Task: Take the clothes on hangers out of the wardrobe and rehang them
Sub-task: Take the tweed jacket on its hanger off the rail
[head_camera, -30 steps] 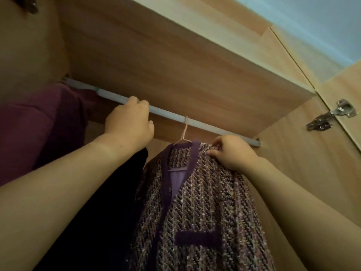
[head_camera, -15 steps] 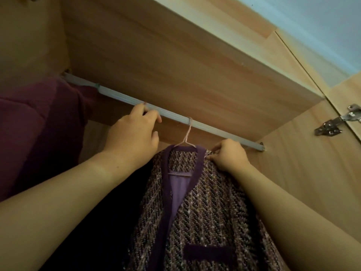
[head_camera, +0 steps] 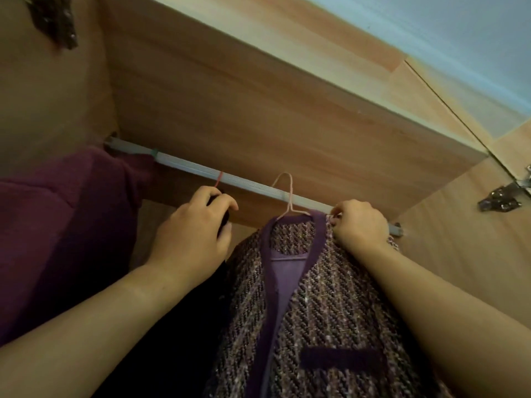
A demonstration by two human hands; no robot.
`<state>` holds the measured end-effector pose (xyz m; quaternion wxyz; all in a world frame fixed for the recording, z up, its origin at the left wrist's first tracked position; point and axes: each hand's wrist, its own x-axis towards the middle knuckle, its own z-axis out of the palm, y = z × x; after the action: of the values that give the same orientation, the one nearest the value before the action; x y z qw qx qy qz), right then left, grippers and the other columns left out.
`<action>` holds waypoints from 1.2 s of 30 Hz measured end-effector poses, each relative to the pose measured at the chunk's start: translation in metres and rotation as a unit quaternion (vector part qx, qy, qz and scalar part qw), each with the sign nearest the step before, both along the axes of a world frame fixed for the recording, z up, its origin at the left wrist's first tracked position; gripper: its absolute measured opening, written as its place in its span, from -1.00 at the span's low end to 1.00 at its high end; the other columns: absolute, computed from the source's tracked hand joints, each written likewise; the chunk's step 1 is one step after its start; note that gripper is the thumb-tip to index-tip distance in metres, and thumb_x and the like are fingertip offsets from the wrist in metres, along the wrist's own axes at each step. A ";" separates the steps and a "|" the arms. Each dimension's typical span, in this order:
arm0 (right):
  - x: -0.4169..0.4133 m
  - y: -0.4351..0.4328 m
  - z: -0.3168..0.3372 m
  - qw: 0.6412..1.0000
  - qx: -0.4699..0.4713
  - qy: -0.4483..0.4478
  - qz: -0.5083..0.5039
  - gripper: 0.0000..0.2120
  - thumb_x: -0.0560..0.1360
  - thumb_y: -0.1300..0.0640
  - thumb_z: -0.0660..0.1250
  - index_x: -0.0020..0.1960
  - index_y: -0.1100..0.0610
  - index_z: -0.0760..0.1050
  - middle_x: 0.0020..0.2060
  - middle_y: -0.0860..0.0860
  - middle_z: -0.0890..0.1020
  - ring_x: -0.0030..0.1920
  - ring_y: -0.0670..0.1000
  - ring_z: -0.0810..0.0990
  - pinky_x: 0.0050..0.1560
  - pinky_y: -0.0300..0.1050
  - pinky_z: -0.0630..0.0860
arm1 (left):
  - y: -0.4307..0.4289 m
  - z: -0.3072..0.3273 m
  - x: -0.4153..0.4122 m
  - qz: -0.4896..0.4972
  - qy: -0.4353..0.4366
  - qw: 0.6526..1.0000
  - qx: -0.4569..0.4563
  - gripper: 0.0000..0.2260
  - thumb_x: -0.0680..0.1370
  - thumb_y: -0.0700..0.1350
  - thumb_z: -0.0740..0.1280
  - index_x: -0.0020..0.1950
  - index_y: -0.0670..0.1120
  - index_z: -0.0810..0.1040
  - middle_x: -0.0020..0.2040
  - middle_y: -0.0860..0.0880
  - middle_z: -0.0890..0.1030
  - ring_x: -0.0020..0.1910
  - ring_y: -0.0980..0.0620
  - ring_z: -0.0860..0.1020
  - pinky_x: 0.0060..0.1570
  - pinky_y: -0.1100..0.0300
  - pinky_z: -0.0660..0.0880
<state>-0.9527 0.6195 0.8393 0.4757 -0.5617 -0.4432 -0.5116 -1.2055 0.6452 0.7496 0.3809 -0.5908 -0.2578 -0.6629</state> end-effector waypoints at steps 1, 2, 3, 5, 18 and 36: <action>0.004 -0.003 -0.002 1.000 0.001 0.002 -0.006 -0.84 0.48 0.11 0.27 0.01 0.03 0.59 -0.07 0.11 0.64 -0.06 0.20 0.59 -0.17 -0.03 0.50 | 0.001 0.000 -0.001 -0.004 0.001 1.000 0.002 -0.80 0.55 -0.06 0.27 0.17 0.08 0.44 0.25 0.08 0.36 0.05 -0.02 0.50 -0.23 0.17 0.35; 0.009 -0.005 -0.007 1.000 0.002 0.004 -0.008 -0.83 0.49 0.10 0.27 0.02 0.03 0.59 -0.06 0.11 0.64 -0.05 0.19 0.60 -0.16 -0.02 0.51 | 0.001 -0.001 -0.003 -0.010 0.002 1.000 0.005 -0.81 0.54 -0.06 0.27 0.16 0.07 0.45 0.24 0.07 0.38 0.05 -0.03 0.51 -0.22 0.17 0.35; 0.015 -0.008 -0.012 1.000 0.003 0.006 -0.006 -0.83 0.50 0.10 0.26 0.02 0.03 0.59 -0.06 0.11 0.65 -0.05 0.19 0.59 -0.15 -0.02 0.52 | 0.000 -0.001 -0.004 -0.017 0.003 1.000 0.007 -0.81 0.54 -0.07 0.28 0.15 0.06 0.46 0.23 0.06 0.39 0.04 -0.04 0.51 -0.21 0.16 0.35; 0.028 -0.014 -0.027 1.000 0.005 0.015 0.005 -0.83 0.51 0.07 0.26 0.04 0.02 0.59 -0.03 0.09 0.65 -0.02 0.18 0.59 -0.14 -0.01 0.53 | -0.001 -0.001 -0.006 -0.027 0.006 1.000 0.006 -0.81 0.53 -0.08 0.29 0.14 0.04 0.48 0.23 0.04 0.41 0.05 -0.05 0.52 -0.19 0.15 0.35; 0.101 -0.075 -0.179 1.000 -0.011 -0.020 0.014 -0.82 0.49 0.02 0.31 0.06 -0.10 0.60 -0.01 -0.09 0.65 0.02 0.03 0.58 -0.12 -0.10 0.51 | -0.022 -0.065 0.048 0.209 0.083 0.973 -0.049 -0.49 0.53 0.25 0.08 0.46 0.15 0.24 0.56 -0.11 -0.07 0.52 -0.11 -0.13 0.43 -0.19 -0.14; 0.148 -0.220 -0.270 0.995 0.049 -0.032 0.078 -0.85 0.43 0.17 0.42 -0.01 0.03 0.65 -0.20 -0.08 0.64 -0.16 -0.13 0.55 -0.13 -0.39 0.39 | -0.021 -0.134 0.187 -0.218 0.178 0.940 -0.194 -0.59 0.59 0.16 0.10 0.42 0.10 0.29 0.33 -0.07 0.45 0.31 -0.10 0.40 0.27 -0.01 0.35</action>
<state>-0.8050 0.3990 0.5692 0.5269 -0.4849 -0.4747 -0.5119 -1.0186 0.6247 0.6157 0.1446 -0.8033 -0.1740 -0.5509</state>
